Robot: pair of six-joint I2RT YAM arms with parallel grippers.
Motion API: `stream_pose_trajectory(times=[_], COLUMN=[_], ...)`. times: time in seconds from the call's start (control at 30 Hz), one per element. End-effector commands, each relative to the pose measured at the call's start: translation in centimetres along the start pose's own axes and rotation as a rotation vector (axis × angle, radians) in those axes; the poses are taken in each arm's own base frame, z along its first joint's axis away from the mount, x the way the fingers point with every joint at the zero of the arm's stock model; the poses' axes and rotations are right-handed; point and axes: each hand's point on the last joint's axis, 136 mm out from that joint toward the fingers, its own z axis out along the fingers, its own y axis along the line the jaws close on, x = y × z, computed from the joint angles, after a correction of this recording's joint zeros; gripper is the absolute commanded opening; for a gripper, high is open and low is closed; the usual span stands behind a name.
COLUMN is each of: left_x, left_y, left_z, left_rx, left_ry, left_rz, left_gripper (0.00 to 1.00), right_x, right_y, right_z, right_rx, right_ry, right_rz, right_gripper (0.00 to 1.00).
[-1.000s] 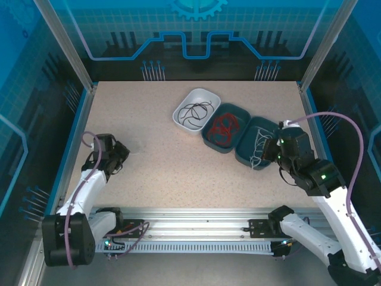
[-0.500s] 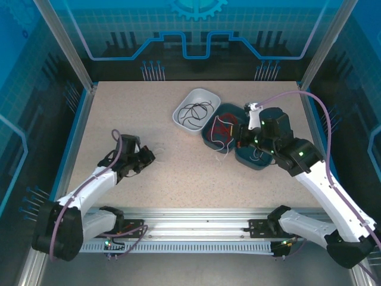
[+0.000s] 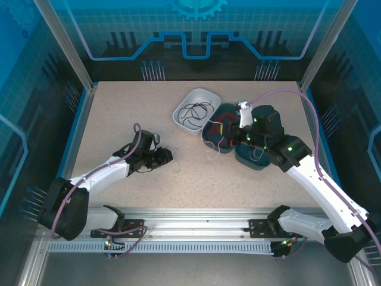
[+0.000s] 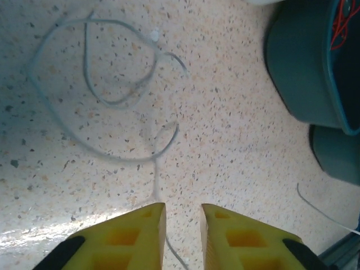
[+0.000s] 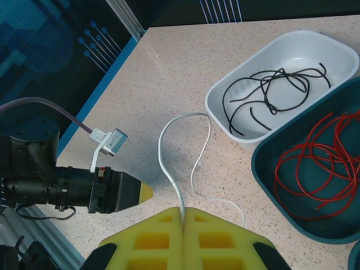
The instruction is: Untangle the cables
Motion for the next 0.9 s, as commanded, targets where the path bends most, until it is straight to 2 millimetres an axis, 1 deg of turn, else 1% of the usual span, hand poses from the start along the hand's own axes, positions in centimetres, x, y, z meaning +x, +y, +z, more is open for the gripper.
stream_pose_trajectory(times=[0.0,0.07,0.13,0.2,0.3,0.37,0.47,0.57,0.63,0.73,0.77,0.8,0.87], left_x=[-0.8,-1.1,-1.4,-1.8,-2.1,-2.3,-2.0,-1.2,-0.7,-0.2,-0.1,0.0,0.4], left_y=[-1.8,-2.1,-2.5,-3.3,-5.4,-7.2,-9.8,-11.8,-12.7,-13.6,-13.8,-14.1,-14.6], left_z=[-0.6,-1.1,-1.5,-1.9,-2.5,-2.9,-3.0,-2.9,-2.9,-3.1,-3.3,-3.6,-4.2], left_rx=[0.054,0.059,0.069,0.101,0.201,0.288,0.408,0.480,0.523,0.579,0.598,0.624,0.685], left_ry=[-0.025,-0.044,-0.063,-0.085,-0.101,-0.093,-0.069,-0.058,-0.056,-0.067,-0.071,-0.077,-0.094], left_rz=[0.036,0.045,0.060,0.079,0.101,0.103,0.120,0.188,0.232,0.284,0.297,0.314,0.357], left_gripper=[0.40,0.48,0.51,0.53,0.55,0.57,0.58,0.58,0.58,0.57,0.56,0.52,0.51], right_x=[-0.2,-0.3,-0.4,-0.6,-0.8,-1.0,-1.4,-1.7,-2.1,-2.5,-2.6,-2.8,-3.0], right_y=[1.1,1.3,1.5,2.0,2.5,3.0,3.4,3.7,4.0,4.6,4.8,5.0,5.3], right_z=[0.3,0.3,0.2,0.2,0.2,0.2,0.2,0.1,-0.2,-0.7,-0.9,-1.0,-1.2], right_rx=[-0.049,-0.057,-0.072,-0.094,-0.122,-0.147,-0.173,-0.191,-0.213,-0.250,-0.259,-0.270,-0.292], right_ry=[-0.012,-0.018,-0.023,-0.029,-0.037,-0.046,-0.061,-0.083,-0.105,-0.128,-0.131,-0.134,-0.136], right_rz=[-0.023,-0.027,-0.029,-0.034,-0.039,-0.045,-0.037,-0.014,0.004,0.032,0.043,0.053,0.073], right_gripper=[0.00,0.00,0.00,0.00,0.00,0.00,0.00,0.00,0.00,0.00,0.00,0.00,0.00])
